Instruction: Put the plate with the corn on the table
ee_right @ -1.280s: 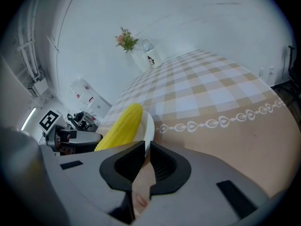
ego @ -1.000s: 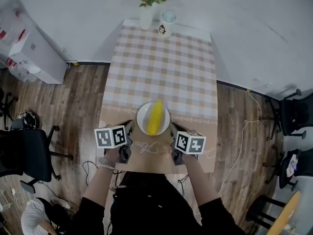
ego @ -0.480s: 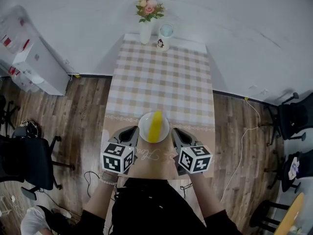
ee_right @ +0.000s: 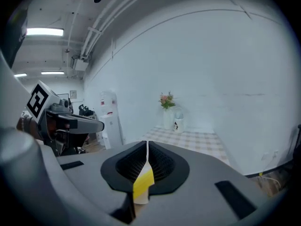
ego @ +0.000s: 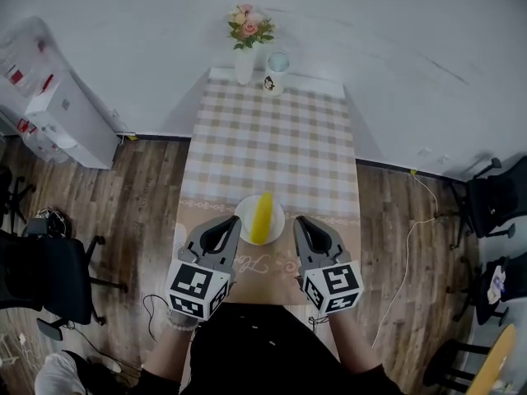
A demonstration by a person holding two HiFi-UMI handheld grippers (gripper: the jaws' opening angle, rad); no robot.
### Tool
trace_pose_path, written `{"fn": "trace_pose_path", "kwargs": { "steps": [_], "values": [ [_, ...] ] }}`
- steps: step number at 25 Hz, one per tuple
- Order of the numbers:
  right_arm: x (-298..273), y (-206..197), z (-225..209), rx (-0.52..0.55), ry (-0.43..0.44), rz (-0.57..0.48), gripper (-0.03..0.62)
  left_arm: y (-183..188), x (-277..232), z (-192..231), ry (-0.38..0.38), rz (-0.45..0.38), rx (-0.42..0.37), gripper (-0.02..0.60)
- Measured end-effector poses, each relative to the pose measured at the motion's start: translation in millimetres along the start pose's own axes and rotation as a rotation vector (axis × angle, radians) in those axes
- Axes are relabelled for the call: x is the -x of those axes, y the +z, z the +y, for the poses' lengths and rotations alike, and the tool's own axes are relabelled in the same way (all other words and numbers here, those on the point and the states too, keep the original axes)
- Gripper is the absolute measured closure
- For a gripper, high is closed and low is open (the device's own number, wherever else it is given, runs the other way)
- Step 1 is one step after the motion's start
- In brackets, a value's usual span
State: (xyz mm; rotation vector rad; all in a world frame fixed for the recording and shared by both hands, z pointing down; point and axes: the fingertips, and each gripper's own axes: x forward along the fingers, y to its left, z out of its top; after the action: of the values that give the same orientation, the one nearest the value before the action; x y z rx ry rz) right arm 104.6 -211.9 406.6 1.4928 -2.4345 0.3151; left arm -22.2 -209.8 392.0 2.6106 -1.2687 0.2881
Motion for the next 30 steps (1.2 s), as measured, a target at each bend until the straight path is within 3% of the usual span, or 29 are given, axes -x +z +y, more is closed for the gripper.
{"fn": "trace_pose_path", "kwargs": {
  "steps": [11,19,30],
  "values": [
    [32.6,55.8,17.9,0.145,-0.004,-0.135,0.548,49.6,31.0,-12.1,0.030,-0.129,-0.076,0.569],
    [48.8,83.1,6.6,0.172,-0.043,-0.198,0.548,53.6,41.1,-1.0,0.069,-0.128,-0.080,0.569],
    [46.6,80.8,5.8,0.198,-0.050,-0.195,0.551,54.1,45.4,4.6,0.096,-0.125,-0.087,0.569]
  ]
}}
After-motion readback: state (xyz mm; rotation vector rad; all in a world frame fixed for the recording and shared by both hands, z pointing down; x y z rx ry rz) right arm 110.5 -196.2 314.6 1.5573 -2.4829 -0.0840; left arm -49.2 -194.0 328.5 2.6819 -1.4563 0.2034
